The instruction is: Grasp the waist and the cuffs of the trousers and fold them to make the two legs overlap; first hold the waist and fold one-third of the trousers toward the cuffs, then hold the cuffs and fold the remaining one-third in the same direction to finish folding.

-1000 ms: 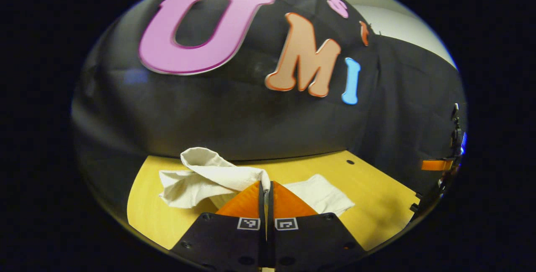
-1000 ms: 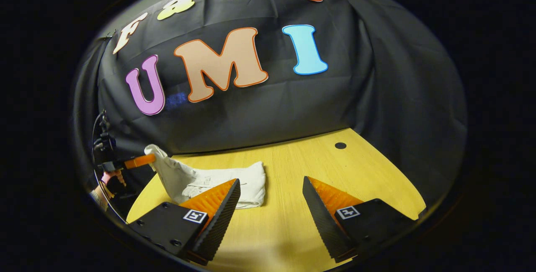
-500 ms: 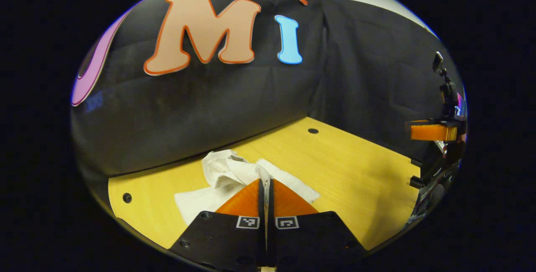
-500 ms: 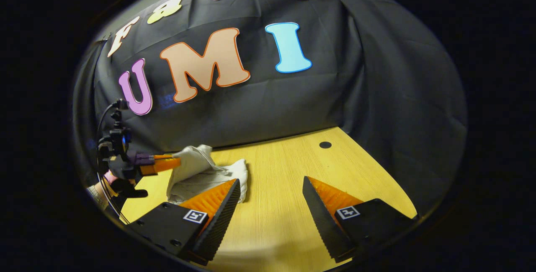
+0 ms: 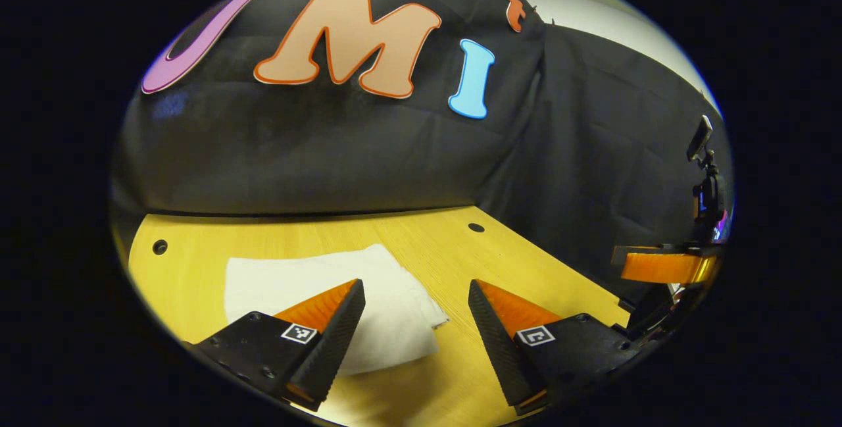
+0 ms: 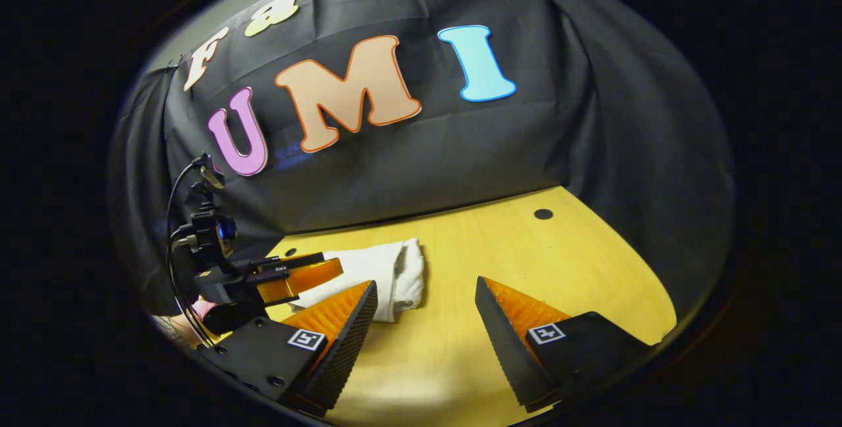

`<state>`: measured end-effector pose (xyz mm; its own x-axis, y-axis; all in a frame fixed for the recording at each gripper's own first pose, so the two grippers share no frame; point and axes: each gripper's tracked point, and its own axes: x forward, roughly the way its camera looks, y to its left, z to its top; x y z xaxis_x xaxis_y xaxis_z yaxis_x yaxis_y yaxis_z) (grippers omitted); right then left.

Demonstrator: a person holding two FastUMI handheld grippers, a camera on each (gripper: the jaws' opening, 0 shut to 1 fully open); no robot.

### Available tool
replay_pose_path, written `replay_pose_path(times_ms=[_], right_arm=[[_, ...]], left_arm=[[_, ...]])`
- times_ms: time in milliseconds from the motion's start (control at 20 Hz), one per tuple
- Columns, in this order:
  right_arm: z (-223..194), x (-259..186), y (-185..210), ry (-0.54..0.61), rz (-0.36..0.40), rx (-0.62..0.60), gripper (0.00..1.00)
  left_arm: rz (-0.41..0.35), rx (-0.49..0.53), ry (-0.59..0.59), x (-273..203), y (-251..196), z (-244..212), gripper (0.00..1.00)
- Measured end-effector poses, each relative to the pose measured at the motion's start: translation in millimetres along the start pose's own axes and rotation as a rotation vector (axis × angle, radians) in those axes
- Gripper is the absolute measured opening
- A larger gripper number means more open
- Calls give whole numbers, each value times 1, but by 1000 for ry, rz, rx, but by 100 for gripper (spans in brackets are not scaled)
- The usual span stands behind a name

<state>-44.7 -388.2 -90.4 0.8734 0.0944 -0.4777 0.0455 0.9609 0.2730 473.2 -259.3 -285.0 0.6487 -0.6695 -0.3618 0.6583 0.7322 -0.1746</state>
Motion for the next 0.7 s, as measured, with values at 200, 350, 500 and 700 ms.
replay_pose_path(times_ms=[200, 350, 500, 700], right_arm=[[-6, 3, 28, -13, 39, 8, 96], [-3, 1, 42, -35, 50, 23, 96], [-5, -4, 43, -49, 37, 17, 97], [-12, -14, 39, -54, -4, 11, 96]], left_arm=[[85, 32, -19, -59, 19, 7, 94], [162, 43, -28, -97, 41, 6, 94], [215, 7, 14, -126, 62, -12, 94], [235, -73, 10, -147, 72, -19, 94]])
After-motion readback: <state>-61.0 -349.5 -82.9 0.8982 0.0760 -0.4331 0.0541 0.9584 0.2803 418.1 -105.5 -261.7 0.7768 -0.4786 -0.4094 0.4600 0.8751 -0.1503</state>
